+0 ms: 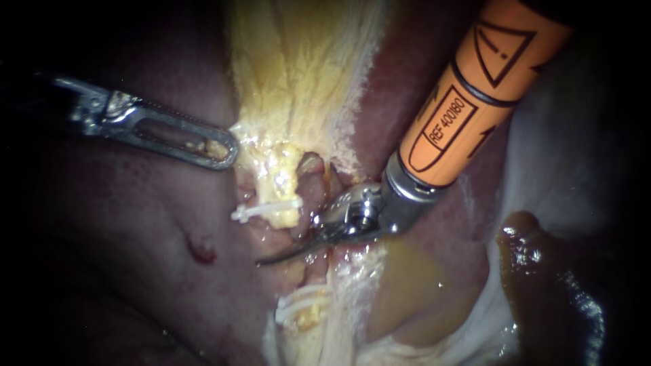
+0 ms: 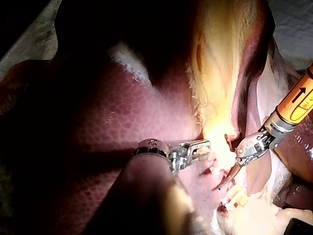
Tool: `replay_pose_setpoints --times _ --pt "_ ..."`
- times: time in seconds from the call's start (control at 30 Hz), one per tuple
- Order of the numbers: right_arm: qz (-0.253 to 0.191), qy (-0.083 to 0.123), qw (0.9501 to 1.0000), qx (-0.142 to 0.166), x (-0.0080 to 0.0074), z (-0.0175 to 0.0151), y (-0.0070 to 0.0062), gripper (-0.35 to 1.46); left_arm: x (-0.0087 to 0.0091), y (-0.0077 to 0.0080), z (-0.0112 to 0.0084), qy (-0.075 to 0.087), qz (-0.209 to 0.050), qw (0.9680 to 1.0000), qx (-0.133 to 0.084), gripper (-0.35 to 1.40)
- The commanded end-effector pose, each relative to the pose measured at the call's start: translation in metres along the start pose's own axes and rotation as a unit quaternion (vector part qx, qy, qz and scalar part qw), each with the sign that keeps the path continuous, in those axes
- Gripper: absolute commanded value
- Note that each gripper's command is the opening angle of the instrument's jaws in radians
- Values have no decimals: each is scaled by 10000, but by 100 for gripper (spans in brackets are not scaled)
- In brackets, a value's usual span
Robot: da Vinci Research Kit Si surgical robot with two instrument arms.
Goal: Go back from the cut left tube
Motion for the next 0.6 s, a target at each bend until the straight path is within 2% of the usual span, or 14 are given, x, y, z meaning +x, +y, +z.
replay_pose_setpoints --times 0.03,0.13,0.23,0.27,0.33,0.4,0.43,0.47,0.6 --pt "-2 -2 10000 2 0 0 0 -35 0 0 0 0 0 10000 -1 -35" --pt "-8 21 10000 20 -1 0 -1 -35 0 0 0 1 0 10000 0 -35" --pt "-30 148 9998 89 -3 -1 -1 -35 0 0 0 1 1 10000 0 -35" --pt "-14 234 9996 144 -4 -1 -2 -16 0 0 0 1 1 10000 0 -35" --pt "-83 282 9995 139 -5 1 -2 46 1 1 0 1 2 10000 0 -35" --pt "-113 388 9992 -45 -6 3 -3 96 1 1 0 0 2 10000 -1 -35" --pt "-111 452 9988 -153 -7 4 -3 113 1 1 0 0 3 10000 -1 -35" --pt "-168 504 9983 -249 -7 5 -3 121 1 1 0 0 3 10000 -1 -35" --pt "-225 515 9981 -247 -8 4 -4 126 1 1 0 0 4 10000 -1 -35"
